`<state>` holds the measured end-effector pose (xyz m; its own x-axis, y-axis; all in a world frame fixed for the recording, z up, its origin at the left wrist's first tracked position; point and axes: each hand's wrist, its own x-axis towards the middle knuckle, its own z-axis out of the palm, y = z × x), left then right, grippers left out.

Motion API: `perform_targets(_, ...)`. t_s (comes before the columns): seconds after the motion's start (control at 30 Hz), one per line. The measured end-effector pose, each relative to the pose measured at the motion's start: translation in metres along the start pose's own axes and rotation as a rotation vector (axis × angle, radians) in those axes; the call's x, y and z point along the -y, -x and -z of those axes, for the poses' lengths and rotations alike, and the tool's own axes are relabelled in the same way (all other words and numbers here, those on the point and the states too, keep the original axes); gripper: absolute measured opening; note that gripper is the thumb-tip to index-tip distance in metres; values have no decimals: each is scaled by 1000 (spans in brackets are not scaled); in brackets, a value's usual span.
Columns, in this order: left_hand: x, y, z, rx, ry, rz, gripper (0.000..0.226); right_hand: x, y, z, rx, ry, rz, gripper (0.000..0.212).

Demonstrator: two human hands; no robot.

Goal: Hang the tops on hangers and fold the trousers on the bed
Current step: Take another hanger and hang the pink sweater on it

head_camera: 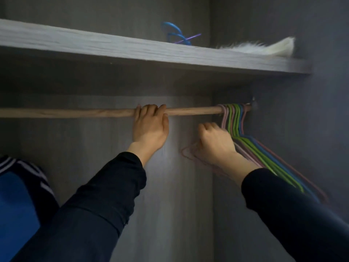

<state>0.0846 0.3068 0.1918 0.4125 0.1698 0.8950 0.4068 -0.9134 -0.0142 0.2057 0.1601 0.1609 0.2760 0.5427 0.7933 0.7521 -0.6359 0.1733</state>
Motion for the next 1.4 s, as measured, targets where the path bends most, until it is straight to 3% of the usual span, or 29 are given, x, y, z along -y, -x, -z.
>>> perform_targets(0.13, 0, 3, -5, -59, -2, 5, 41, -33, 4, 7, 69, 100, -161, 49)
perform_targets(0.23, 0, 2, -6, -89, 18, 13, 40, -48, 9, 6, 162, 138, -225, 40)
perform_targets(0.43, 1, 2, -6, -89, 24, 11, 50, -54, 14, 4, 162, 142, -181, 22)
perform_targets(0.67, -2, 1, -7, -82, 33, 28, 51, -49, 6, 17, 153, -191, -244, 18)
perform_targets(0.97, -4, 4, -4, -20, 30, 27, 43, -44, 16, 6, 285, -243, -309, 15)
perform_targets(1.2, -5, 3, -4, -8, 33, 37, 43, -72, 24, 7, 593, -708, -530, 18)
perform_targets(1.4, -5, 1, -2, 15, 27, 38, 43, -90, 46, 26, 837, -759, -518, 8)
